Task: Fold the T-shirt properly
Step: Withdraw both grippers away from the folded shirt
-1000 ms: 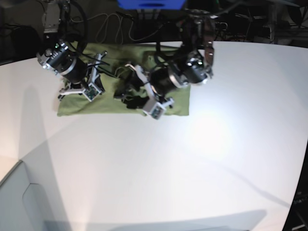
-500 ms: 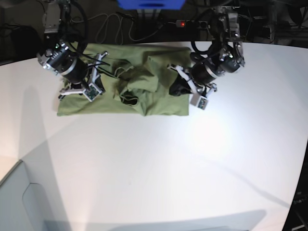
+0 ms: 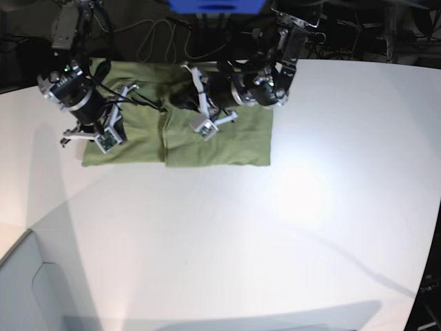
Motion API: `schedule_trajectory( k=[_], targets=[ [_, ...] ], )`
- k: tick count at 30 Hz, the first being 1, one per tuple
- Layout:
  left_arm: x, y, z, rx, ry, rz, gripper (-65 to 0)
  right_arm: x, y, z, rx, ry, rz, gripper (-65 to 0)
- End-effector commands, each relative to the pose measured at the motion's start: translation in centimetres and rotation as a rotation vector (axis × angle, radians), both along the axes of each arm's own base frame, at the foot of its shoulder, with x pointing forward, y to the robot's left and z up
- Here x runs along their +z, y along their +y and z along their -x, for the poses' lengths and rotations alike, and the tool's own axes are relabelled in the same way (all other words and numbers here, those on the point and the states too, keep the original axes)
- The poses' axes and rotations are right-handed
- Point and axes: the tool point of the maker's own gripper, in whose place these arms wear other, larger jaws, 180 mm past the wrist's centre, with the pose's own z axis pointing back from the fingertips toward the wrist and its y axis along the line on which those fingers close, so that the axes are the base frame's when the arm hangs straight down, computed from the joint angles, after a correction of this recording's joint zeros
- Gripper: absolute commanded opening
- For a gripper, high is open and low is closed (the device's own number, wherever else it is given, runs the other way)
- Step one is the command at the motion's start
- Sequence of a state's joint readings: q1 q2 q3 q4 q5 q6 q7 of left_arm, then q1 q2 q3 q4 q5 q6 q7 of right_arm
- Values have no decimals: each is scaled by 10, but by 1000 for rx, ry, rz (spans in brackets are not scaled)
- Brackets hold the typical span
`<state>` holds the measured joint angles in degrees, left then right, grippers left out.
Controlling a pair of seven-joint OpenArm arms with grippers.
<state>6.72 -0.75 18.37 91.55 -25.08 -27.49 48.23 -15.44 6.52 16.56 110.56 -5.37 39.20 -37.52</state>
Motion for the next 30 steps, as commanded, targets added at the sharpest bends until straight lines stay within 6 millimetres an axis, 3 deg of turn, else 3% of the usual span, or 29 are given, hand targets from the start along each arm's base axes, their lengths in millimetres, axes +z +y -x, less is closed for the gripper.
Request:
schedule_trajectory(
  k=[1, 4, 7, 11, 14, 18, 25, 27, 30],
  targets=[
    [21, -10, -7, -19, -58, 48, -650, 12, 2, -5, 18, -45, -13, -644],
    [36, -21, 4, -102, -113, 62, -650, 14, -7, -7, -8, -52, -4, -644],
    [53, -18, 4, -132, -182, 60, -650, 15, -13, -7, -24, -55, 2, -621],
    [71, 15, -7, -90, -271, 16, -650, 17, -25, -7, -57, -59, 15, -473],
    [73, 61, -21, 14, -304, -55, -650, 16, -34, -6, -80, -57, 21, -326],
    [68, 141, -49, 248, -306, -168, -650, 12, -42, -2, -134, -46, 6, -224],
    [79, 263, -67, 611, -334, -306, -650, -5, -63, 16, -343, 3, -71, -215],
    [78, 289, -66, 703, -323, -323, -650, -14, -67, 25, -391, 56, -70, -215],
    [71, 312, -62, 775, -291, -339, -650, -25, -66, 30, -426, 116, -78, -211]
  ],
)
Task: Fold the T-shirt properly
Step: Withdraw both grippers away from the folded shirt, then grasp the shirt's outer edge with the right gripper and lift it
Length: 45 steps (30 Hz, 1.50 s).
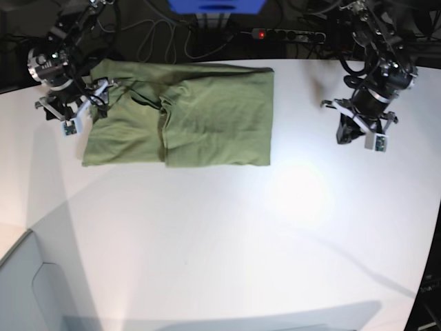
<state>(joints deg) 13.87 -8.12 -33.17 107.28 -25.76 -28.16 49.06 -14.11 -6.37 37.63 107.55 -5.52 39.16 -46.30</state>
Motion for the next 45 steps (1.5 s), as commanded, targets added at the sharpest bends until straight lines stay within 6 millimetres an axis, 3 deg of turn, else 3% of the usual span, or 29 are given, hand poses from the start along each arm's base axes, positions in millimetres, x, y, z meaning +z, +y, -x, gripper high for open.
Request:
schedule_trajectory(
  k=[1, 10, 19, 22, 26, 31, 35, 38, 41, 45],
  targets=[
    [11, 1, -6, -4, -46, 6, -650, 4, 3, -7, 8, -29, -19, -211],
    [3, 2, -1, 1, -21, 15, -650, -35, -7, -3, -81, 55, -115, -211],
    [-3, 0, 4, 1, -5, 25, -650, -48, 3, 11, -82, 99, -146, -225],
    [-14, -2, 4, 21, 14, 59, -650, -51, 8, 14, -77, 110, -156, -285],
    [-26, -2, 8, 32, 46, 82, -650, -53, 20, 13, -40, 118, -166, -417],
    [-29, -2, 9, 36, 52, 92, -650, -54, 23, 14, -33, 122, -168, -523],
    [-29, -2, 9, 36, 52, 92, -650, -55, 23, 18, -34, 131, -168, -647],
    [-37, -6, 10, 37, 69, 110, -650, -55, 23, 17, -32, 125, -169, -646],
    [-52, -26, 7, 13, 101, 167, -650, -50, 22, 12, -31, 108, -165, -647],
    [-64, -51, 7, -21, 132, 217, -650, -26, 21, -9, -24, 13, -160, -647]
  ],
)
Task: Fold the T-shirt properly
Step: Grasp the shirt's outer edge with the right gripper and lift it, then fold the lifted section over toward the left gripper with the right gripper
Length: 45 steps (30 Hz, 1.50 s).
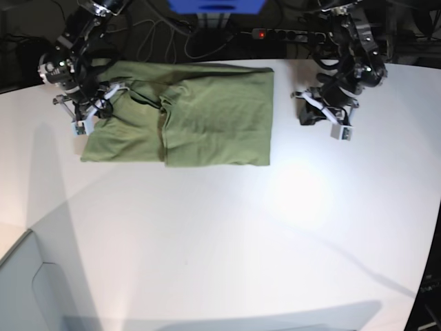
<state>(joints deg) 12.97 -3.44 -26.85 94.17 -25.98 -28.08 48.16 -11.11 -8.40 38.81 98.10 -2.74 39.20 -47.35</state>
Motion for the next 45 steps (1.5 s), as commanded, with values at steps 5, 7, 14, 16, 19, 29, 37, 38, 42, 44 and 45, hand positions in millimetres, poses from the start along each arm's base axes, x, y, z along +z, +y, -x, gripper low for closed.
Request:
schedule_trajectory(
  k=[5, 7, 14, 16, 19, 29, 37, 38, 42, 44, 45],
  targets=[
    [7, -29, -11, -61, -38, 38, -650, 38, 8, -27, 53, -140, 21, -647],
    [1, -38, -10, -83, -22, 52, -650, 48, 17, -34, 91, -169, 31, -647],
    [-13, -53, -9, -115, 19, 85, -650, 81, 57, -52, 226, -270, 46, -647],
    [-14, -58, -12, -127, 15, 95, -650, 87, 72, -56, 270, -291, 36, -647],
    [-14, -68, -14, -144, 2, 109, -650, 95, 107, -61, 370, -325, 3, -647],
    [-15, -72, -13, -159, 4, 112, -650, 121, 225, -59, 710, -418, -118, -647],
    [-15, -68, -12, -155, 6, 103, -650, 111, 283, -39, 849, -411, -253, -647],
    [-15, -68, -13, -155, 5, 103, -650, 109, 287, -39, 855, -412, -267, -647],
    [-15, -68, -13, -154, 5, 104, -650, 107, 299, -38, 883, -415, -302, -647],
    [-16, -68, -12, -154, 8, 105, -650, 112, 301, -42, 891, -432, -300, -647],
    [-16, -68, -12, -153, 6, 105, -650, 115, 302, -44, 889, -443, -300, -647]
  ],
)
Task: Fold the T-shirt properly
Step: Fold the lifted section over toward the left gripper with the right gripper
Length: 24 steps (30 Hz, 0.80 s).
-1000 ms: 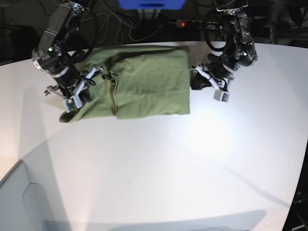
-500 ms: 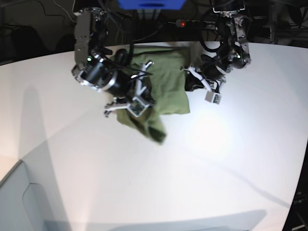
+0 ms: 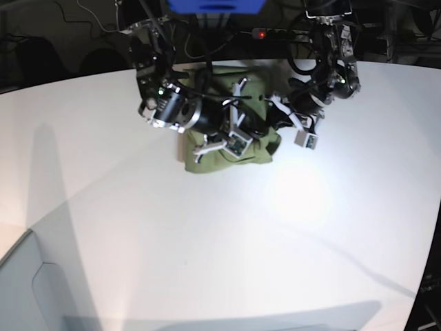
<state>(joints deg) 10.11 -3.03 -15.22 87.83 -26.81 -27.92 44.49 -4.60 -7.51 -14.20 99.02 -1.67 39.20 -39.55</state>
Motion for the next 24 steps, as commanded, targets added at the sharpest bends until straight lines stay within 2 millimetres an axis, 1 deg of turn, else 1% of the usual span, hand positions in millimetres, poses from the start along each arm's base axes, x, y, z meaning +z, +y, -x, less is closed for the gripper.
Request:
schedule_trajectory(
  k=[1, 3, 5, 8, 10, 13, 17, 21, 23, 24],
  targets=[
    [1, 4, 0, -7, -1, -20, -650, 29, 6, -12, 3, -74, -70, -647],
    [1, 4, 0, -7, -1, -20, -650, 40, 5, -19, -6, -108, -82, -647],
    [0, 4, 1, -8, 3, -20, -650, 48, -7, -30, -55, -133, -88, -647],
    [0, 4, 1, -9, 3, -21, -650, 51, -23, -44, -105, -147, -75, -647],
    [1, 3, 0, -9, 0, -22, -650, 49, -22, -45, -105, -141, -79, -647],
    [3, 3, 0, -10, -3, -22, -650, 34, -20, -41, -98, -94, -72, -647],
    [3, 4, 0, -10, -4, -21, -650, 20, -6, -31, -58, -48, -82, -647],
    [3, 4, 0, -9, -5, -21, -650, 0, 0, -25, -56, 12, -109, -647],
    [3, 5, 1, -7, -2, -22, -650, -4, 2, -26, -55, 22, -121, -647],
    [0, 9, 5, -10, 7, -30, -650, -3, 1, -27, -59, 22, -124, -647]
  ],
)
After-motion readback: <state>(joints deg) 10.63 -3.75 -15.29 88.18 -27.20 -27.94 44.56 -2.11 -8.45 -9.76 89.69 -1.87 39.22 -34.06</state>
